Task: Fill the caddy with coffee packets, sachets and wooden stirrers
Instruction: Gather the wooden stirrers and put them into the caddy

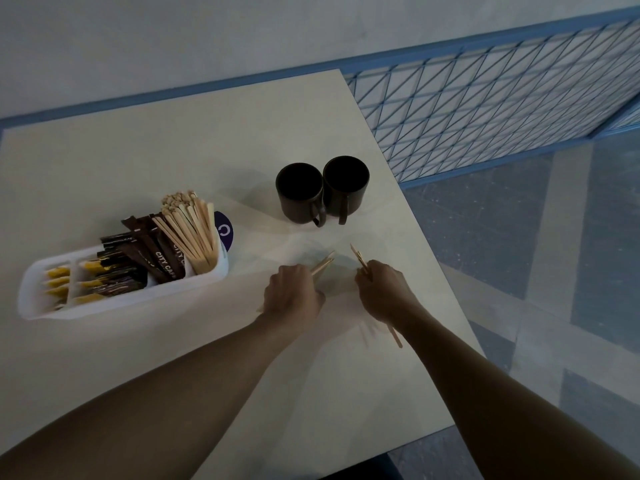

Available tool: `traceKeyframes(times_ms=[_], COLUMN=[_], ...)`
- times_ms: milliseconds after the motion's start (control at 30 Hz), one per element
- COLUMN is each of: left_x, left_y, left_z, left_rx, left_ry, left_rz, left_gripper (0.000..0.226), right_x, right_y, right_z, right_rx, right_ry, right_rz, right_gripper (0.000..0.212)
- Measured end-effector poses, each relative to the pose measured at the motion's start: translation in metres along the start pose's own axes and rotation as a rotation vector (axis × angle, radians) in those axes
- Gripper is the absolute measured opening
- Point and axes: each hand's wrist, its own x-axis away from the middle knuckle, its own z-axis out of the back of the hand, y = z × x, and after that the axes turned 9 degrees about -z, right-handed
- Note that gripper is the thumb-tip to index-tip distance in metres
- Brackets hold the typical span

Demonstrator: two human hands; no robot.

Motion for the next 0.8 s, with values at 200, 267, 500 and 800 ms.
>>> traceKeyframes(times_ms=[200,267,500,800], left_x=[-0.0022,-0.0024,-0.002,0.0002], left_y=[-0.0014,-0.0015,-0.0006,0.0013], left_z=[0.0022,0.0024,0.0031,0.0058], left_rx=[0.034,0.026,-0.03,-0.051], left_ry=[-0.034,-0.043,-0.065,-0.047], left_rz=[0.002,0.002,0.005,0.011], left_gripper=[0.035,0.035,0.036,0.034], right_x=[-0.0019,-0.0022,-0.0038,-0.0004], right_y=[-0.0016,-0.0026,-0.0048,-0.0071], right_z=[-0.0016,-0.0019,-0.0027,-0.0058], right_rx=[-0.006,-0.005,-0.008,0.005], right_ry=[-0.004,-0.004,-0.007,0.004], right_rz=[-0.002,-0.002,-0.017,-0.026], right_gripper=[0.026,0.026,0.027,0.026])
